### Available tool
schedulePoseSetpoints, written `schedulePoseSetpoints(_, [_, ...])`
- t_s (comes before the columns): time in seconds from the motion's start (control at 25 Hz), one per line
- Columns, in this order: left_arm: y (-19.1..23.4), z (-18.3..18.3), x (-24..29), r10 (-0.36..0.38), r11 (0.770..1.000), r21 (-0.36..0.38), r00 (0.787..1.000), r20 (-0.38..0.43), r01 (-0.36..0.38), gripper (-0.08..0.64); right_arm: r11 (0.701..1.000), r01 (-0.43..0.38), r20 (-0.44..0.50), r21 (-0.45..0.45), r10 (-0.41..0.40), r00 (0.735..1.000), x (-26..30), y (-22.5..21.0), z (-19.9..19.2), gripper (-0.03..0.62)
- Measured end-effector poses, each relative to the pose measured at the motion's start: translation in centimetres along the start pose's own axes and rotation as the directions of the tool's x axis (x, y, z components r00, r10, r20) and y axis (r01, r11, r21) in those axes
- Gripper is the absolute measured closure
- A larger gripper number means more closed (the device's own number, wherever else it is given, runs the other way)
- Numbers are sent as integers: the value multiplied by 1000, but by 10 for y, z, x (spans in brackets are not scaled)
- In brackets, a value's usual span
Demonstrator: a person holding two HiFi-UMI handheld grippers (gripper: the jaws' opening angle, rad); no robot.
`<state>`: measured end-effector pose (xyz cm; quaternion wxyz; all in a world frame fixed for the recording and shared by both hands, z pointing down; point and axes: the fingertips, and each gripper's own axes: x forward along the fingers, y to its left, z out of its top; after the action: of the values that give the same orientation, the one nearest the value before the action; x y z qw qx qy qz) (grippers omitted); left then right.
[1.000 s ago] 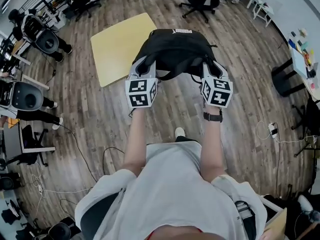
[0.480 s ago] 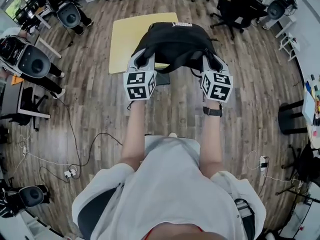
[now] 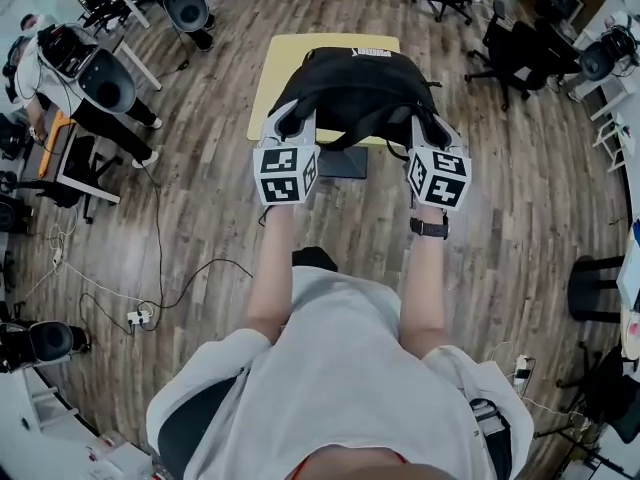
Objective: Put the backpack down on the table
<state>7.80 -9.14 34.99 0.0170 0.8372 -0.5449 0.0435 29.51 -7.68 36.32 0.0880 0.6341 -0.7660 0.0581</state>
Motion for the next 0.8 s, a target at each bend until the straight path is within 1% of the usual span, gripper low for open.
schedulePoseSetpoints(0.12, [16,-6,2,22,1000,-18,1000,9,-22,502,1000,-11,6,-15,11,1000,19,10,4,499])
schedulePoseSetpoints(0.24, [38,-14,22,29,999,-29,1000,0,-29,502,999,-20,3,-29,20,1000,50,17,9,496])
schedulePoseSetpoints(0.36, [61,-12,54,18,1000,-23,1000,8,-18,502,1000,-16,11,-25,16,1000,87,17,15,496])
schedulePoseSetpoints(0.64, [127,7,138,1,1000,-21,999,35,-1,502,1000,-1,32,-26,1,999,178,25,46,495])
schedulePoseSetpoints(0.8, [160,13,182,-15,1000,-25,999,33,16,502,1000,17,23,-25,-16,1000,230,28,59,495])
